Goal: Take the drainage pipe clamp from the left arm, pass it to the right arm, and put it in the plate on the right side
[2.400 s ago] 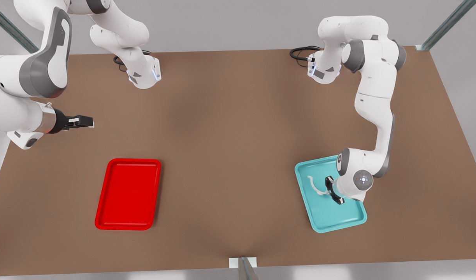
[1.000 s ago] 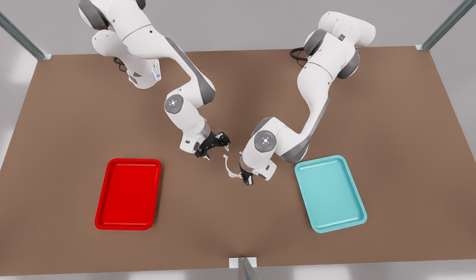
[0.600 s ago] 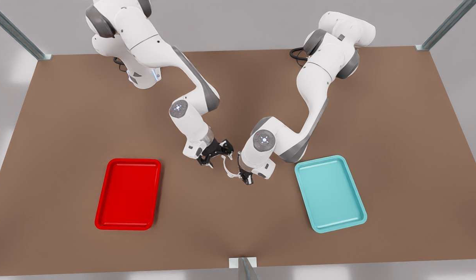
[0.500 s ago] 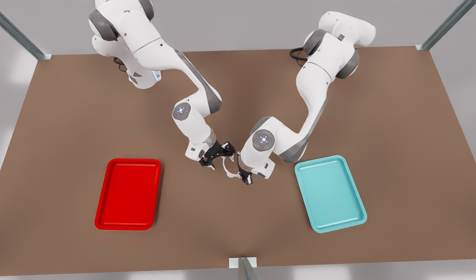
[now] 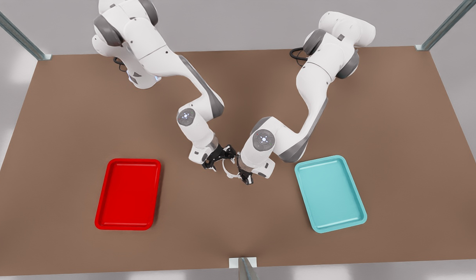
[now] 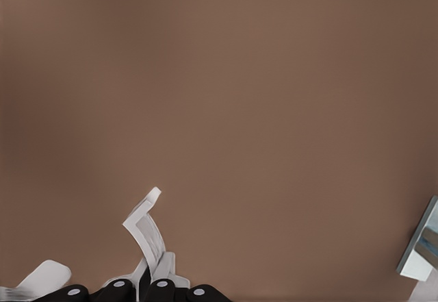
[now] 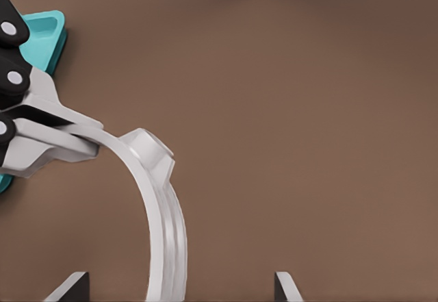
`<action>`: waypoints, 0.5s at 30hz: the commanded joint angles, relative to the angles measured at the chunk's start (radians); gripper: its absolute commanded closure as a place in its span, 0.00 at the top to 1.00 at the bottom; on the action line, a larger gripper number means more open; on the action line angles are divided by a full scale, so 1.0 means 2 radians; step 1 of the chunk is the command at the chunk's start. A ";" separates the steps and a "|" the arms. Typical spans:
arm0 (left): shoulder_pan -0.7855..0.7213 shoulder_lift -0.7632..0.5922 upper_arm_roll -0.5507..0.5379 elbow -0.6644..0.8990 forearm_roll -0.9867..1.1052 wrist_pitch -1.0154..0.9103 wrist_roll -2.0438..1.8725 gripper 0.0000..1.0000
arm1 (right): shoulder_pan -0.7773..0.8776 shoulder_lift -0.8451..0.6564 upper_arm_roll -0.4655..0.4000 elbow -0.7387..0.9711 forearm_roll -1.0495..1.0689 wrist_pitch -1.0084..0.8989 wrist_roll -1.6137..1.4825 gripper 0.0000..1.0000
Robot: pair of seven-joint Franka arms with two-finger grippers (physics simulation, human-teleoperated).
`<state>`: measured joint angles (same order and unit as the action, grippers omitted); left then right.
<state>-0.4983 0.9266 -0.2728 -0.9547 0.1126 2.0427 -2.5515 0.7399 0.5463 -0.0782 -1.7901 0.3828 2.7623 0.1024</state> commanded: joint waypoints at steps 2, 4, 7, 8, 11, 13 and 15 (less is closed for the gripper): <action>0.000 -0.001 0.000 0.000 0.001 0.003 -0.017 0.21 | 0.001 0.007 0.000 0.008 0.000 0.000 -0.014 1.00; 0.000 0.001 0.000 0.000 0.001 0.003 -0.017 0.21 | 0.004 0.011 0.000 0.013 0.000 0.000 -0.014 1.00; -0.001 0.001 -0.001 0.000 0.001 0.003 -0.017 0.21 | 0.005 0.013 0.000 0.015 0.000 0.000 -0.014 0.44; -0.001 0.000 0.000 0.000 0.001 0.003 -0.017 0.21 | 0.005 0.013 0.000 0.015 0.000 0.000 -0.014 0.30; -0.001 0.000 -0.001 0.000 0.001 0.003 -0.015 0.21 | 0.009 0.013 0.000 0.015 0.001 0.000 -0.014 0.21; -0.001 0.000 -0.001 0.000 0.001 0.003 -0.015 1.00 | 0.009 0.013 0.000 0.015 0.000 0.000 -0.015 0.21; 0.000 0.000 -0.001 0.000 0.001 0.003 -0.014 1.00 | 0.010 0.014 0.000 0.021 0.000 0.000 -0.007 0.21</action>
<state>-0.4987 0.9283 -0.2744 -0.9548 0.1185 2.0498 -2.5694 0.7597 0.5746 -0.0785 -1.7525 0.3891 2.7635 0.0721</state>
